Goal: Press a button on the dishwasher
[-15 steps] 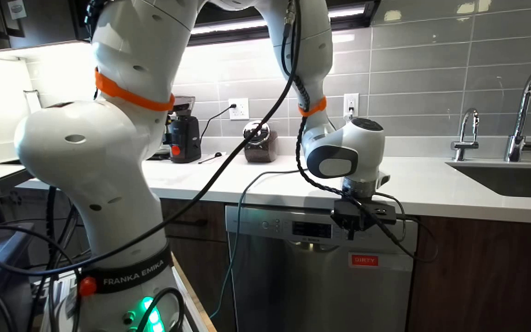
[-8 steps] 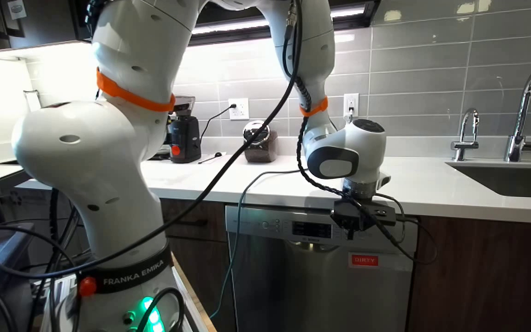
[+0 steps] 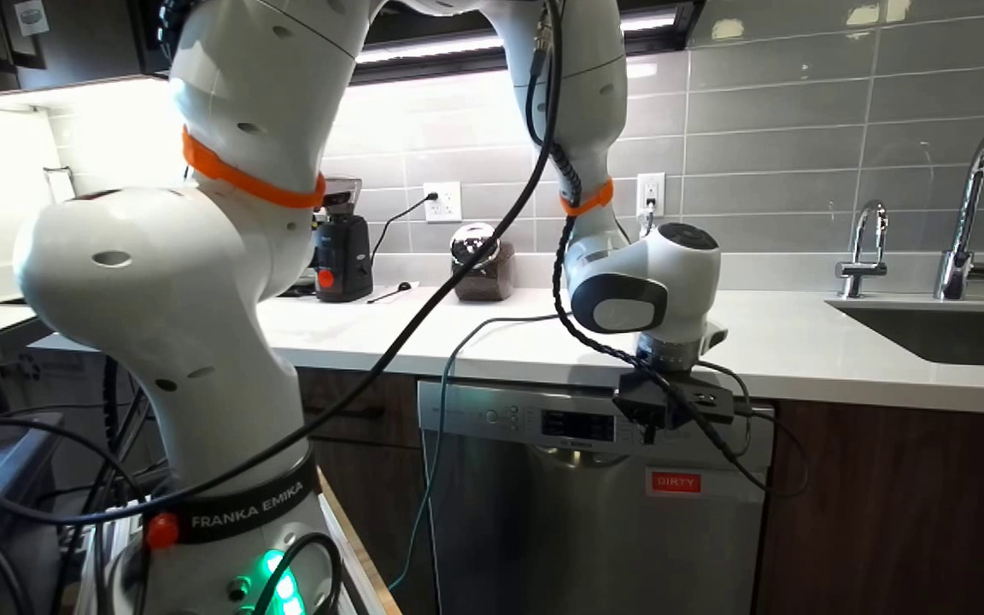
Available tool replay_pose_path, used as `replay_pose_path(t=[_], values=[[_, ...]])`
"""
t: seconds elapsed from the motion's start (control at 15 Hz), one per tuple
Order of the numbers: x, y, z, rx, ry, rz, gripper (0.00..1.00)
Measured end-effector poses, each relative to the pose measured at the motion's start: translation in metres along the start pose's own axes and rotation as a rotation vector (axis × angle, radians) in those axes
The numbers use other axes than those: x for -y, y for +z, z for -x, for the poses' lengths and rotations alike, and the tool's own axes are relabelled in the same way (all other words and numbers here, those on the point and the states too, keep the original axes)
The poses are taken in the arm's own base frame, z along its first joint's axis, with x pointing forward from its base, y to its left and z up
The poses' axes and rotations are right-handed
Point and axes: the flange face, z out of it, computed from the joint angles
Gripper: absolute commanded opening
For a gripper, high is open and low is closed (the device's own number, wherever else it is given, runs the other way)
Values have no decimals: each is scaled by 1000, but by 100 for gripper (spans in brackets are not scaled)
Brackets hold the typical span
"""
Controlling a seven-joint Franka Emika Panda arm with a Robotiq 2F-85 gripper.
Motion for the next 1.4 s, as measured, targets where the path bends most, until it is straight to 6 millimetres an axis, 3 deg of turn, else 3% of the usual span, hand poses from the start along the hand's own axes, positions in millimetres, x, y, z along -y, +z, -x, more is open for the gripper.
replay_pose_path(t=[1.4], values=[[-3, 0, 5, -26, 18, -16, 0]])
